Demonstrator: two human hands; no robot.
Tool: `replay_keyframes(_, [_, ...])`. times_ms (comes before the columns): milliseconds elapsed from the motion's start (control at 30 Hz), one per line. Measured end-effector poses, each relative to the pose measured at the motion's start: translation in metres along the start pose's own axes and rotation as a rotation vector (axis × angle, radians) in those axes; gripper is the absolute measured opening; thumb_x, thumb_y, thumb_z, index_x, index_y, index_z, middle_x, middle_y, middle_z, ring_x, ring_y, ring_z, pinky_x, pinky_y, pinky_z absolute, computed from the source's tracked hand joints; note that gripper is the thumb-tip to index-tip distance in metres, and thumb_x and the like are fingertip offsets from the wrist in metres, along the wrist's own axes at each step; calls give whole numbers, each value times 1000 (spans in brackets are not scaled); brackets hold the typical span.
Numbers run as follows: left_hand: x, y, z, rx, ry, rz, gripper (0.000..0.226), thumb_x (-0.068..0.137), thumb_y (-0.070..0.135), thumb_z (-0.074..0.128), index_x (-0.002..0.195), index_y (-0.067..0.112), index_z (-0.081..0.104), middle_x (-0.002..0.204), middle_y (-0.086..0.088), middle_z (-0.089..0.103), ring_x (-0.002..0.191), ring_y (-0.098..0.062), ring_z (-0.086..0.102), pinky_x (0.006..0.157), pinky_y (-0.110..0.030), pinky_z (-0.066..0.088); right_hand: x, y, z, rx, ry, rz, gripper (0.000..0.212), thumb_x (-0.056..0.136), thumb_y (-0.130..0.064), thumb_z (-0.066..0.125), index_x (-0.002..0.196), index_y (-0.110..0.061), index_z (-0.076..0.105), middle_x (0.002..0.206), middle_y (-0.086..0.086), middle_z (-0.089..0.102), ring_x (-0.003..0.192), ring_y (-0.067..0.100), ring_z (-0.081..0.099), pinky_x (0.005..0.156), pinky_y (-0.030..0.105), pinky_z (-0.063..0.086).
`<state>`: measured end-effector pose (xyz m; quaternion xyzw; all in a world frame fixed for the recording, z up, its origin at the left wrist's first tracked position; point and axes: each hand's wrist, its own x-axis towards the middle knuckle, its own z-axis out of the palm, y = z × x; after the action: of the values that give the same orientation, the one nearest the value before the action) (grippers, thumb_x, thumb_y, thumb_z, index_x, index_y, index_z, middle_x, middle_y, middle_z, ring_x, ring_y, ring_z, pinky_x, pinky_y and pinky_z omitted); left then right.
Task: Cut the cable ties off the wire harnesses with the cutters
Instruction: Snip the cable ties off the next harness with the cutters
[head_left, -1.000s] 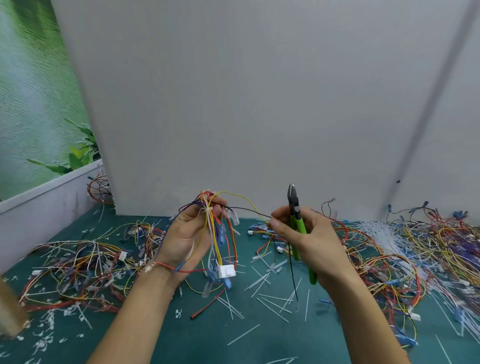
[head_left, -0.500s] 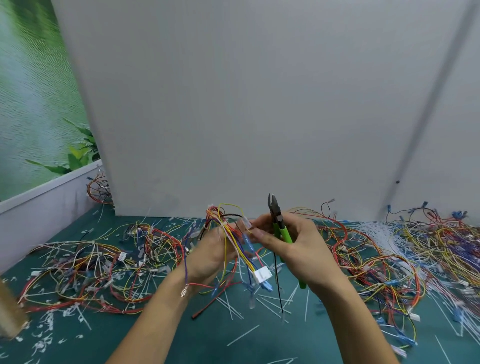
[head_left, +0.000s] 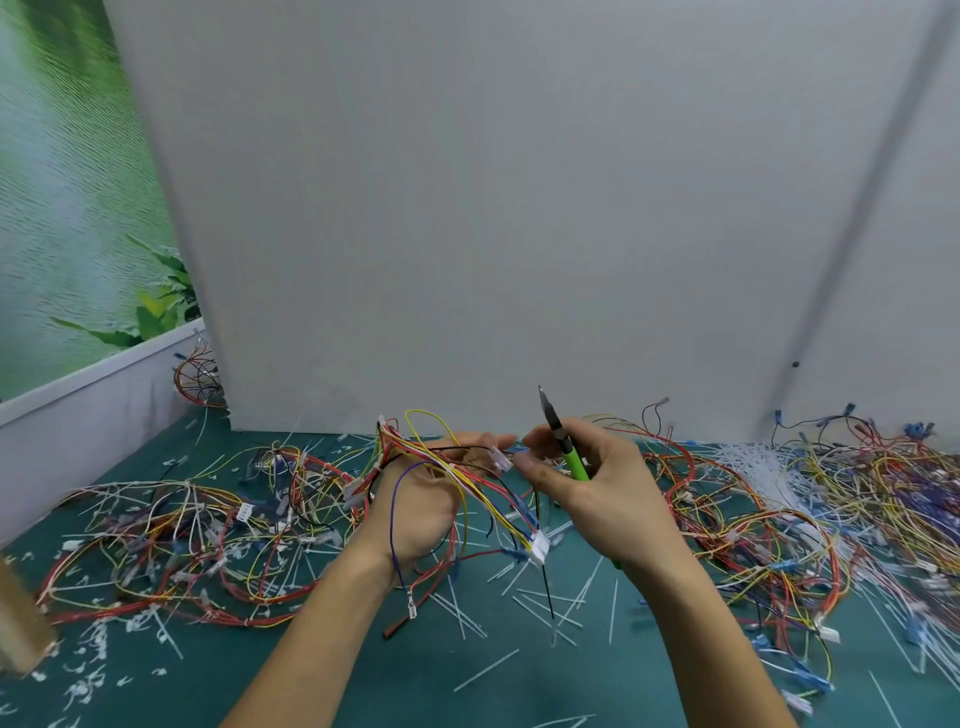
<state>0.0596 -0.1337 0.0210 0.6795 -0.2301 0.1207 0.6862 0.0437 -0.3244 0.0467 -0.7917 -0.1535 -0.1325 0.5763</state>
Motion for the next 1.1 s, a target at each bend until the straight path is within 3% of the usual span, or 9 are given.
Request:
replay_keyframes(100, [0,0,1,-46,86,-12,25,94,4,62,87,20,81,87,0,78,79,-12,73,75,-22,55,0,-1,-5,1,-5,-7,8,88,-24,82,93,-24,76,88,-13,74,85,1,69,73,7,49])
replay_keyframes(233, [2,2,5,-275,194,-81,20,80,29,66,78,14,81,80,-6,75,70,-18,70,67,-25,56,-1,-1,-10,63,-52,1,7,89,-19,80,94,-21,76,87,-10,75,81,-2,68,71,8,49])
replay_keyframes(367, [4,6,4,-394,148,-113,27,69,46,83,74,20,80,78,-2,74,70,-16,69,70,-32,56,-2,-1,-14,170,-151,56,8,91,-21,77,99,-19,77,80,-7,72,74,3,66,70,15,52])
replay_keyframes(500, [4,8,4,-421,78,-131,50,49,61,93,73,20,78,76,-4,72,68,-16,69,63,-26,57,-3,-1,-14,208,-233,75,10,94,-22,73,103,-19,75,78,-10,71,73,5,65,72,22,56])
replay_keyframes(667, [3,6,6,-421,70,-179,30,61,43,92,72,21,76,76,-2,70,70,-15,67,69,-32,56,-4,-1,-9,152,-176,45,9,98,-24,68,103,-24,76,80,-11,68,77,4,62,76,26,57])
replay_keyframes(833, [-1,4,11,-428,-60,-219,23,68,25,91,82,17,74,80,-4,67,71,-23,65,64,-28,54,-3,-1,-1,71,-124,8,12,101,-22,64,103,-16,74,87,11,71,73,4,57,71,23,51])
replay_keyframes(1000, [-1,4,11,-357,-24,-185,19,68,21,88,80,18,73,79,-9,66,70,-26,64,64,-29,54,-1,5,0,14,-117,-12,10,102,-19,62,100,-14,71,69,-15,61,64,-2,51,64,13,44])
replay_keyframes(1100, [-2,2,8,-263,-63,-157,9,80,21,83,83,19,74,79,-11,69,73,-27,64,69,-31,54,2,8,-1,16,-82,-24,9,102,-19,63,98,-17,70,68,-19,62,65,-2,53,64,14,46])
